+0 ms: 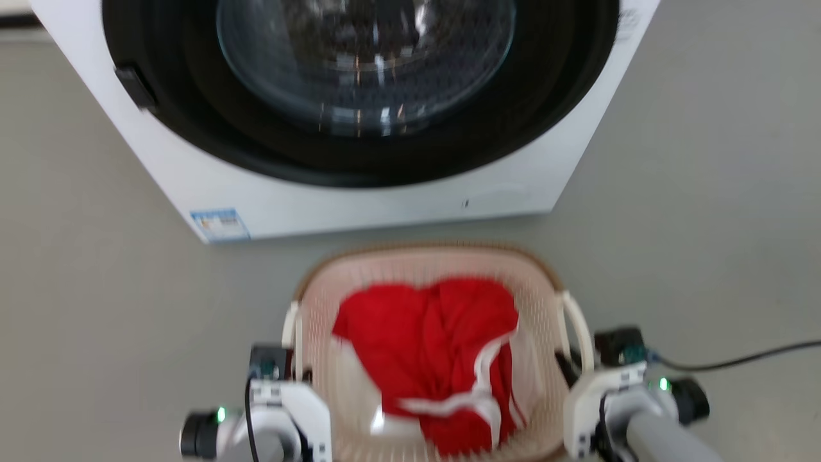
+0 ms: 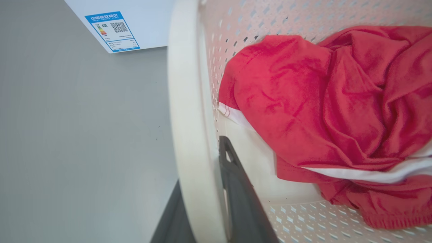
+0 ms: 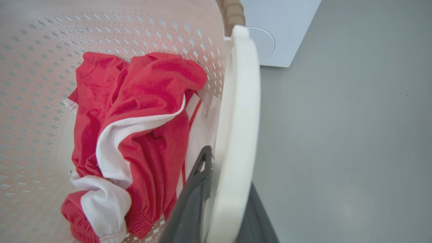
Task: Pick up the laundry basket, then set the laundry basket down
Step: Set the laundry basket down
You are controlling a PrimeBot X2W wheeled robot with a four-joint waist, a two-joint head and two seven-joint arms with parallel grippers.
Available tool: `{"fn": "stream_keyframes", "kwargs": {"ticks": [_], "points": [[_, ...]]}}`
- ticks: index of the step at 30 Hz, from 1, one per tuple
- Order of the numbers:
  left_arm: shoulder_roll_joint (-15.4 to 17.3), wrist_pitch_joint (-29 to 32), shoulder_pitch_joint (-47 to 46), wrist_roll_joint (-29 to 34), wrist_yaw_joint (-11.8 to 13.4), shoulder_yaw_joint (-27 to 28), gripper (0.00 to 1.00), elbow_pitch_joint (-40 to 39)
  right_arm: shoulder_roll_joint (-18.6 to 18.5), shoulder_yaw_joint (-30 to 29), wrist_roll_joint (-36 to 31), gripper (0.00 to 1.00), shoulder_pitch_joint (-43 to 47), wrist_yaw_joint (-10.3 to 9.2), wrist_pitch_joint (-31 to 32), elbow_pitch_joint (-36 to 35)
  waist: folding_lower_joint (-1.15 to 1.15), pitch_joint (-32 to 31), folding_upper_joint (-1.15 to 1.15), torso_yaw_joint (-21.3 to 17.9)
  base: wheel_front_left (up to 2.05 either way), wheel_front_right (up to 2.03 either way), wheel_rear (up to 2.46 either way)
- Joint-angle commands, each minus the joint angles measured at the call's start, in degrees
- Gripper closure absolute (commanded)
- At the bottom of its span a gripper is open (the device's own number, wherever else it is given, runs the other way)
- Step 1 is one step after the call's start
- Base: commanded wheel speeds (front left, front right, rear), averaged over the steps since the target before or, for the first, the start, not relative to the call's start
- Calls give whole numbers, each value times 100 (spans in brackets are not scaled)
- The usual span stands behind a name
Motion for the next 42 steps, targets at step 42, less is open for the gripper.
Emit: {"fn": "stream_keyframes", "kwargs": {"ticks": [42], "points": [[240, -84, -2456, 1491, 64, 1583, 100, -651, 122, -1636, -1568, 100, -2182, 95, -808, -3, 0, 3868, 0, 472, 0, 0, 0]]}}
